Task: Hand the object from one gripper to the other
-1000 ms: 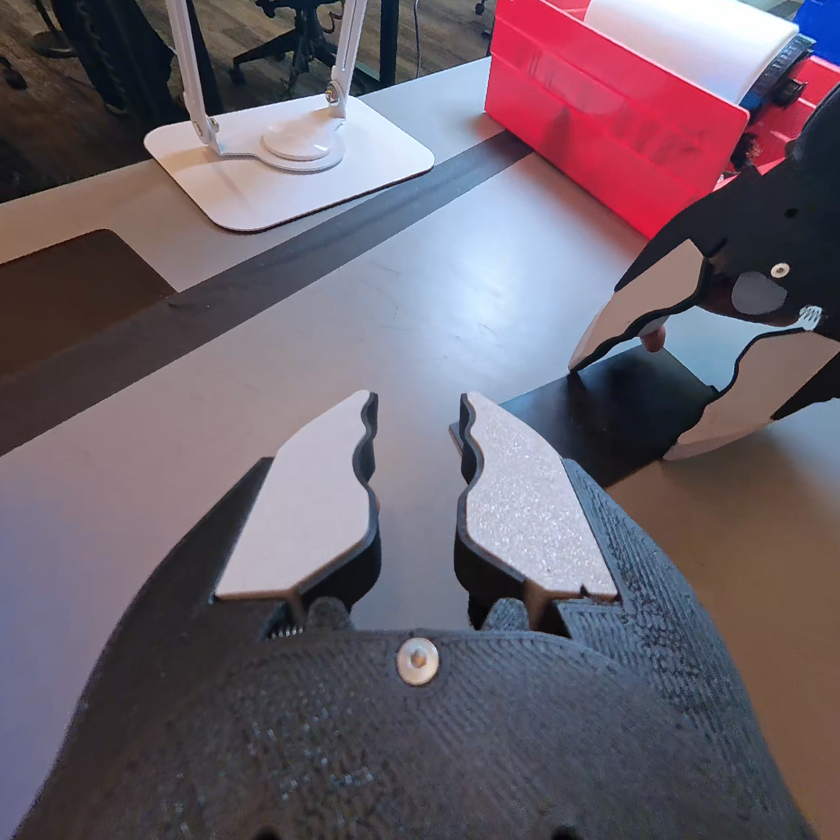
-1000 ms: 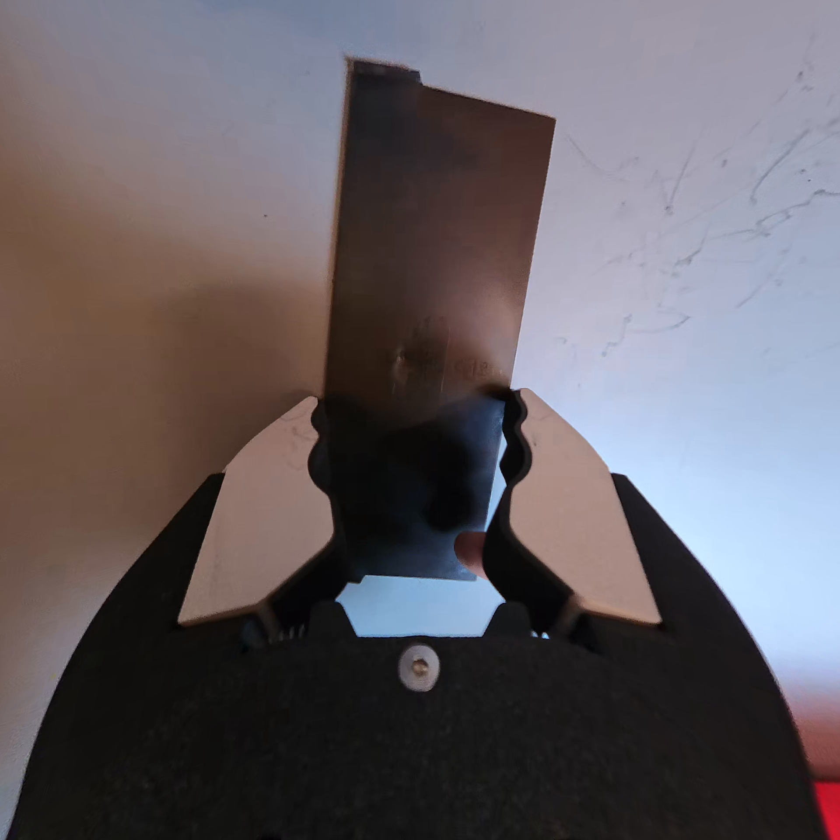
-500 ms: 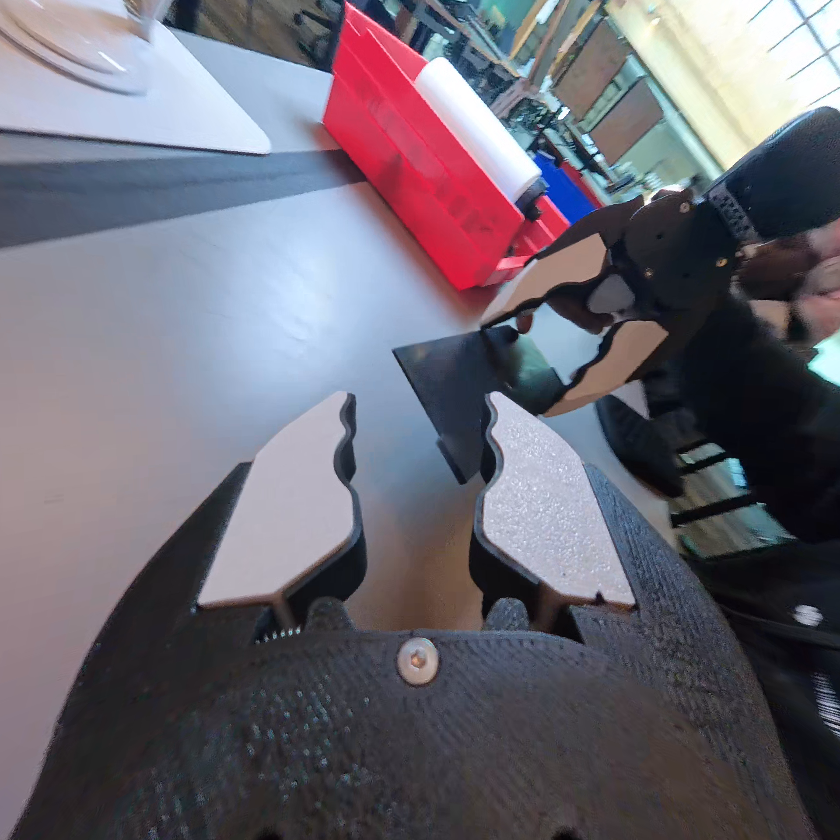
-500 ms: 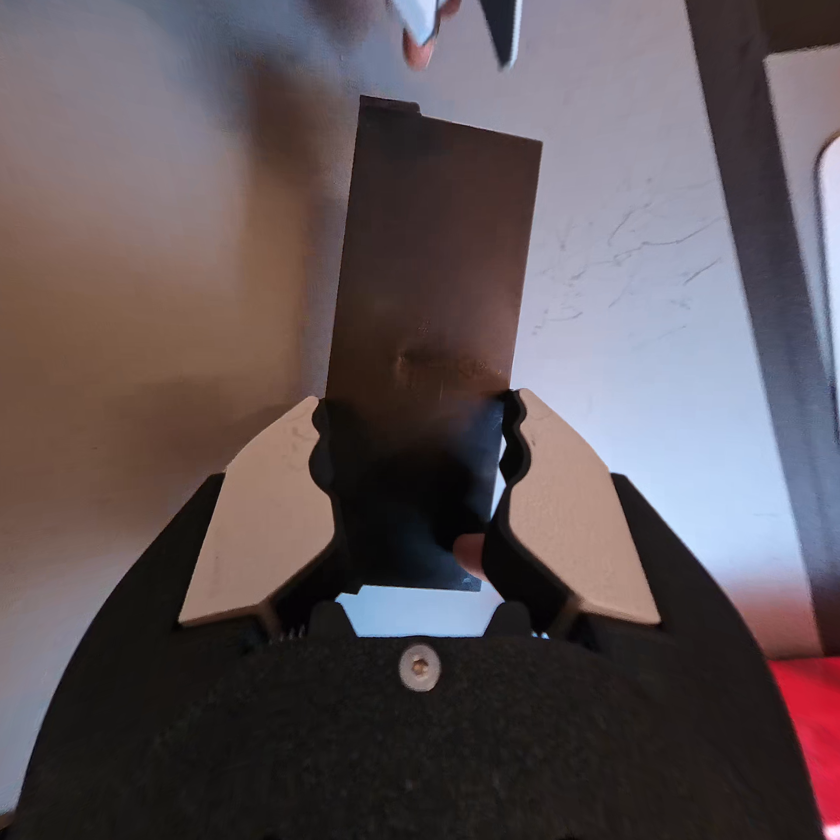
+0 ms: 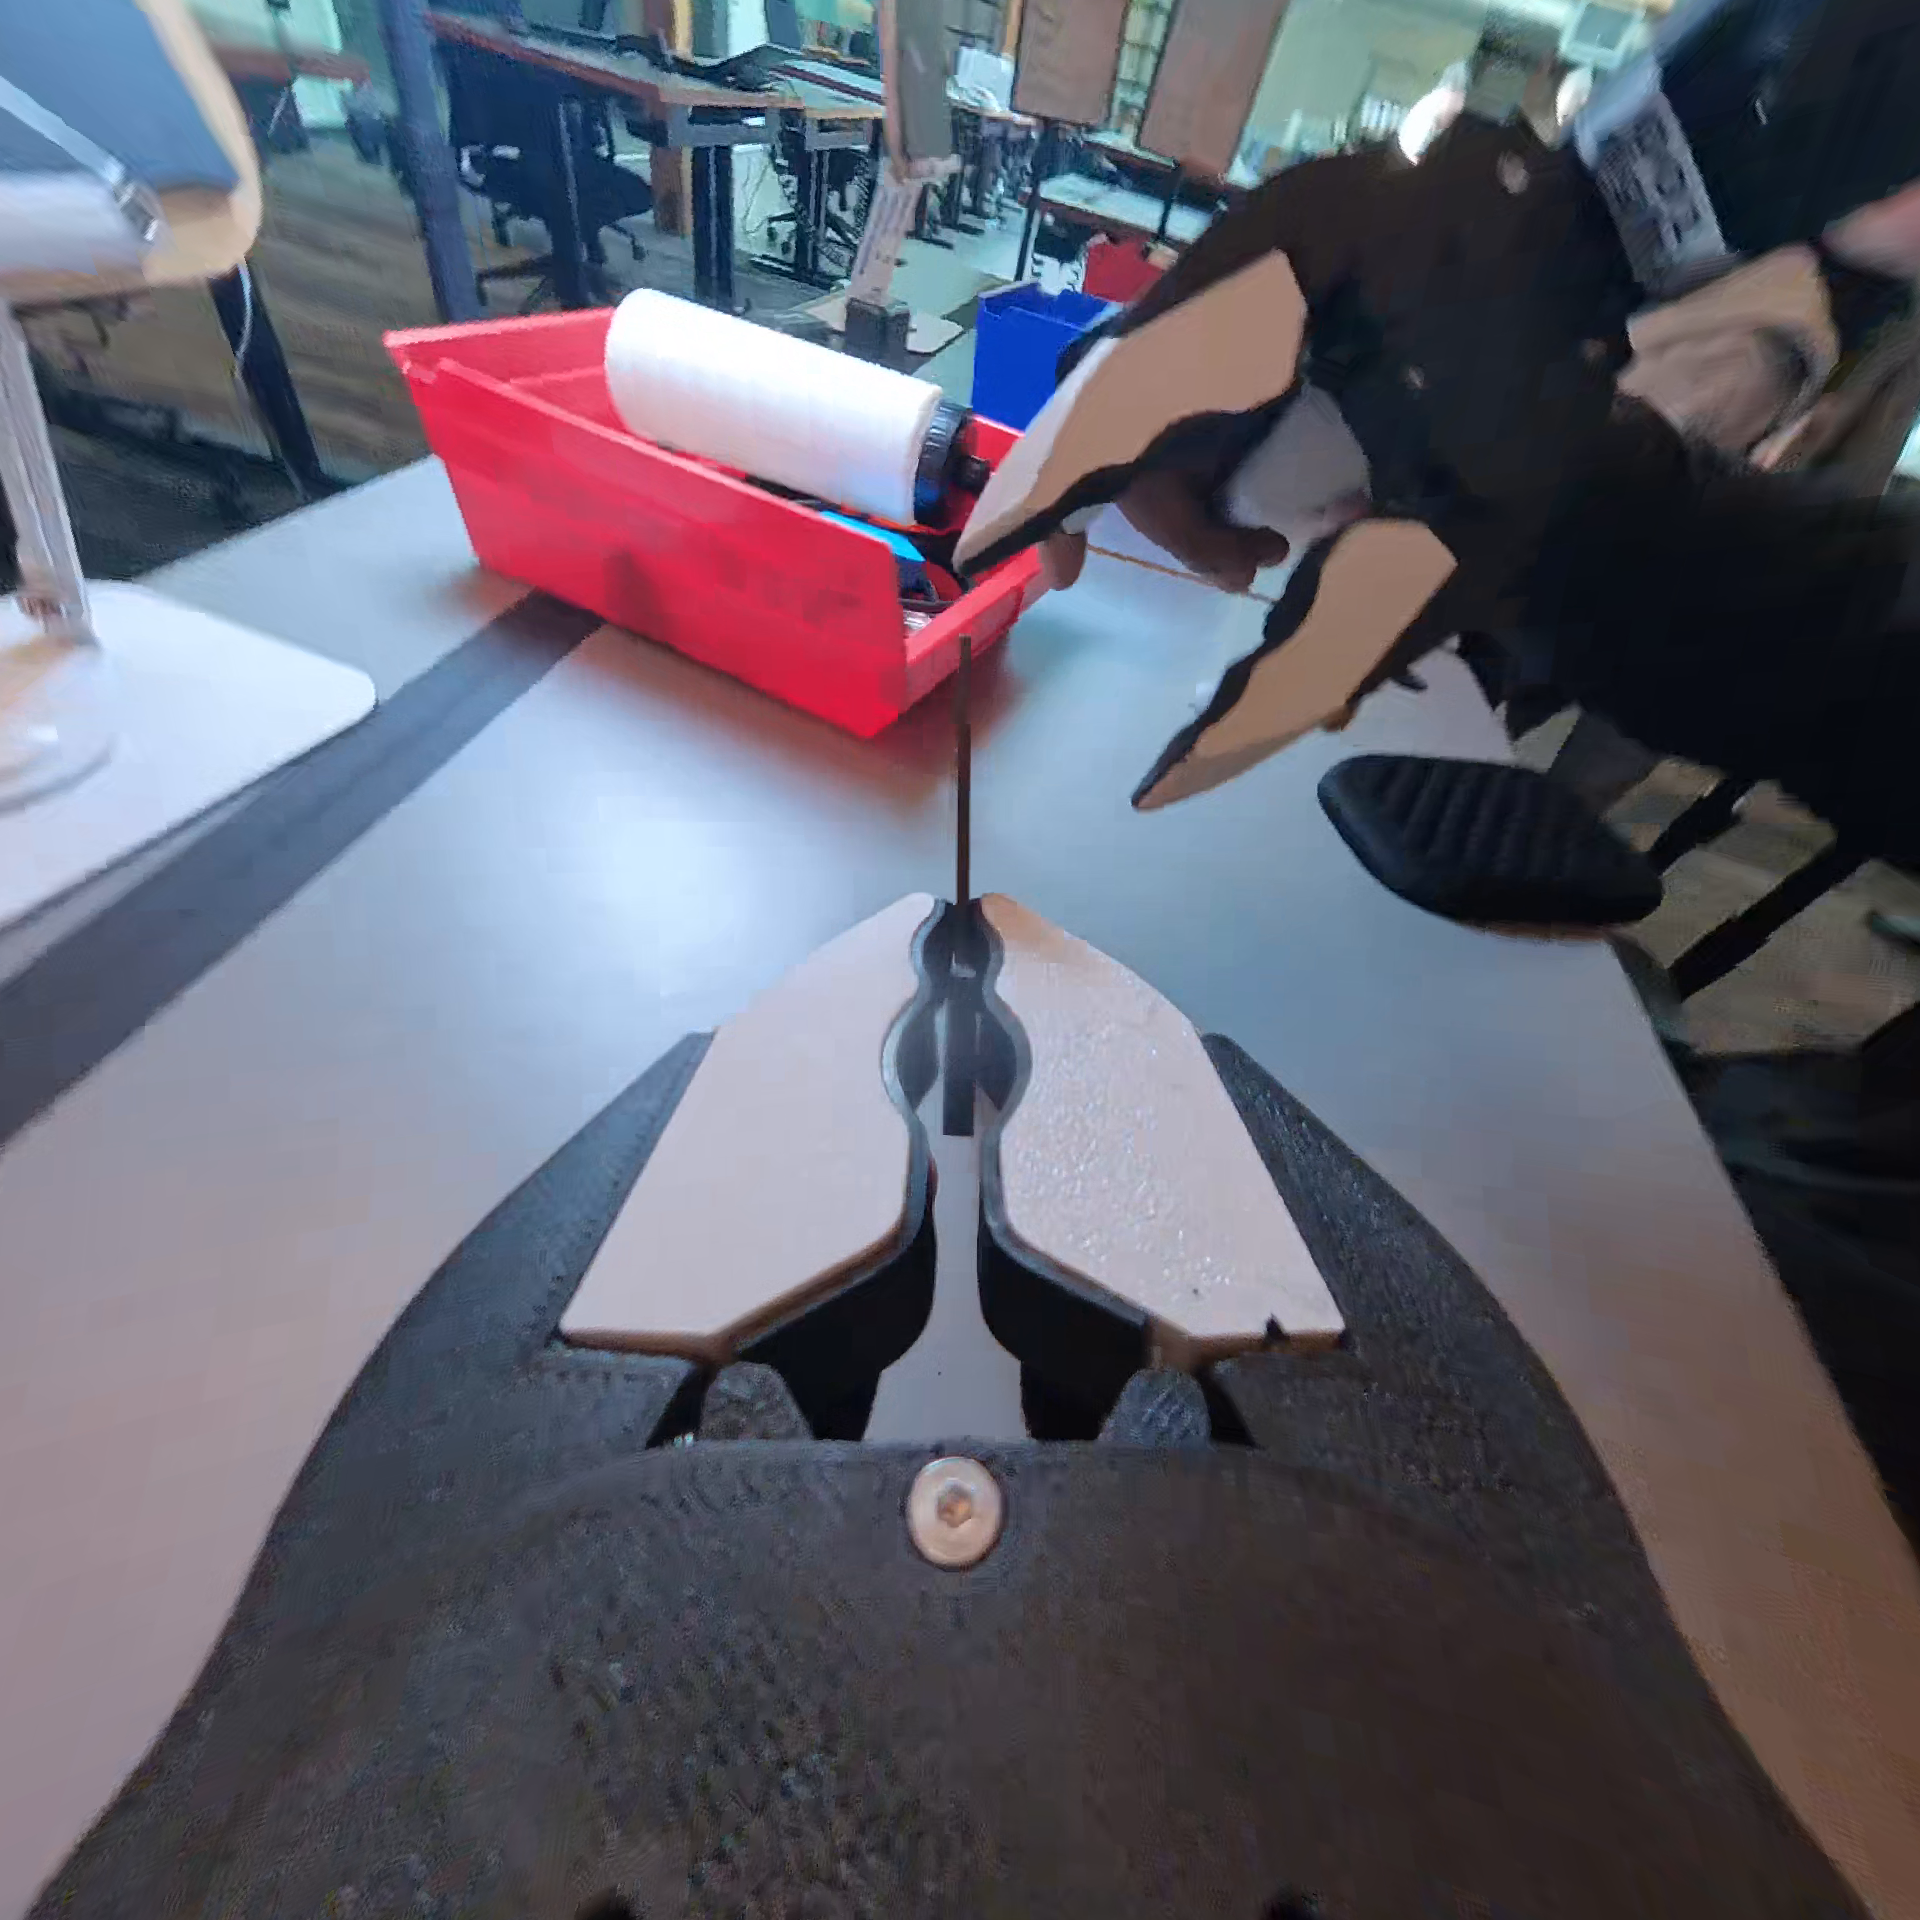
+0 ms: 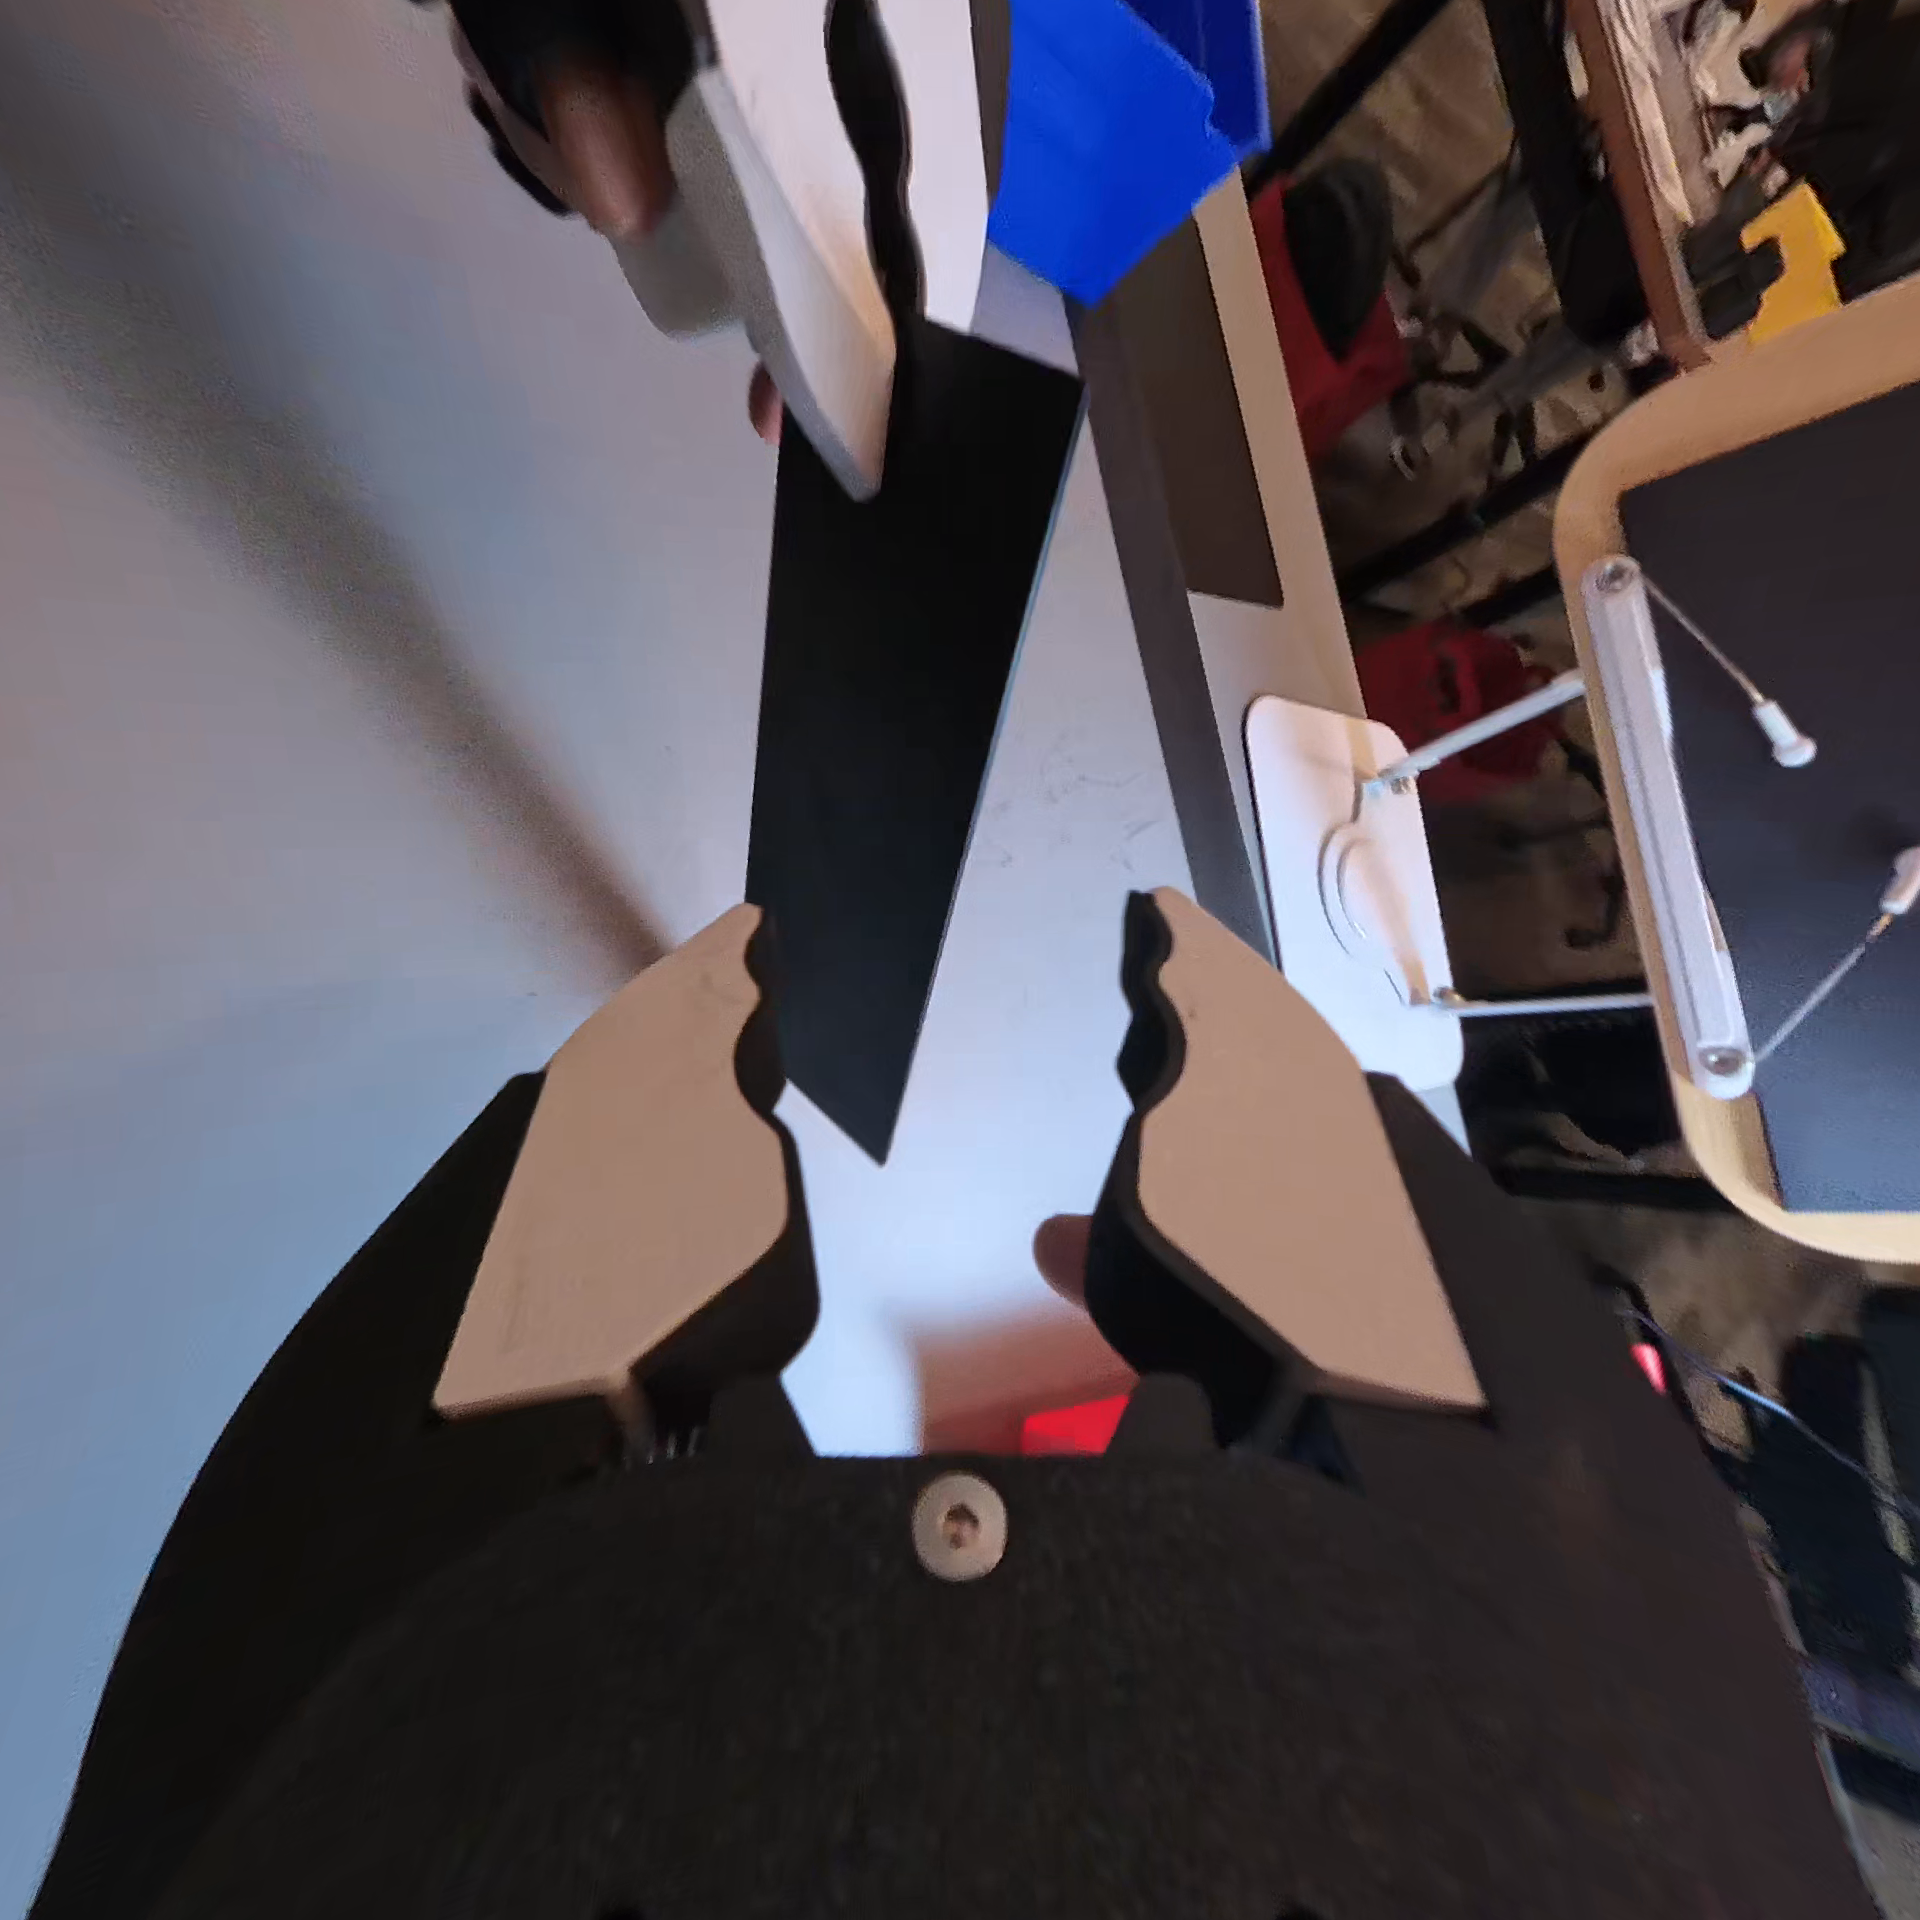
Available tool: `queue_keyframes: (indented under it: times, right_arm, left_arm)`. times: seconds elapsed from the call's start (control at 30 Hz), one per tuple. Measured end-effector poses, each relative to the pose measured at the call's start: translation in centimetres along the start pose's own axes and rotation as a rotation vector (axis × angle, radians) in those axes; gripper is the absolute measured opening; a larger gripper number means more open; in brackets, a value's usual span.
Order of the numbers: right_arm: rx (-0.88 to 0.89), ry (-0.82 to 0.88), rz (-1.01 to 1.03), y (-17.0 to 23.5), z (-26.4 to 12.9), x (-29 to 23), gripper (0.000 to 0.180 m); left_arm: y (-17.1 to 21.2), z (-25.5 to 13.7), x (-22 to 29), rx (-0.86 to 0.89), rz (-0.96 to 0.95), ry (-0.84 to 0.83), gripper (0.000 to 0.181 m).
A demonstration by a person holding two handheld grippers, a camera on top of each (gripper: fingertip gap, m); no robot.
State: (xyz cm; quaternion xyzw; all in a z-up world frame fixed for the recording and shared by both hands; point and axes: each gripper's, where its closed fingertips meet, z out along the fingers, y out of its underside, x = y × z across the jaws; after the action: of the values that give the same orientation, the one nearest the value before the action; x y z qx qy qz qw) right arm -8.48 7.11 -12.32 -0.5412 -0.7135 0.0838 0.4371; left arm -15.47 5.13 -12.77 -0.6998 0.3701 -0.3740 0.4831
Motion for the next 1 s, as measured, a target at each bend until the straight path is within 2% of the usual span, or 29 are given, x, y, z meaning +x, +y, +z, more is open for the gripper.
queue_keyframes:
  times: [0.17,0.2,0.23,0.27,0.37,0.4,0.53,0.67,0.87,1.0]
  right_arm:
    - [0.105,-0.196,0.138,-1.4,-1.8,-2.0,0.057]
    - [0.107,-0.214,0.117,-1.5,-2.0,-2.7,0.036]
    - [0.119,-0.21,0.067,-1.8,-2.6,-3.2,0.007]
    - [0.124,-0.166,0.036,-2.1,-3.3,-2.9,0.002]
    - [0.097,0.01,0.064,-1.9,-7.2,1.5,0.002]
    - [0.069,0.091,0.1,-1.3,-8.6,3.8,0.002]
    - [-0.072,0.299,0.263,2.9,-13.3,10.7,0.002]
    - [-0.256,0.427,0.442,8.8,-14.1,14.3,0.002]
    - [-0.458,0.447,0.737,17.4,-10.5,16.7,0.002]
    - [-0.609,0.473,0.833,22.5,-7.6,18.3,0.003]
  left_arm:
    - [-2.7,1.1,5.3,0.029,0.22,0.071,0.002]
    - [-3.2,1.3,6.3,0.041,0.253,0.081,0.002]
    - [-3.6,1.3,6.8,0.049,0.274,0.073,0.002]
    - [-4.1,1.2,6.8,0.067,0.279,0.044,0.005]
    - [-6.2,-0.2,4.7,0.141,0.209,-0.095,0.046]
    - [-6.6,-0.9,4.0,0.158,0.189,-0.125,0.05]
    - [-7.8,-3.3,2.1,0.227,0.172,-0.219,0.042]
    - [-7.7,-3.5,1.5,0.219,0.178,-0.258,0.04]
    - [-7.0,-2.8,1.1,0.179,0.197,-0.282,0.038]
    - [-6.8,-3.1,0.7,0.171,0.195,-0.293,0.037]
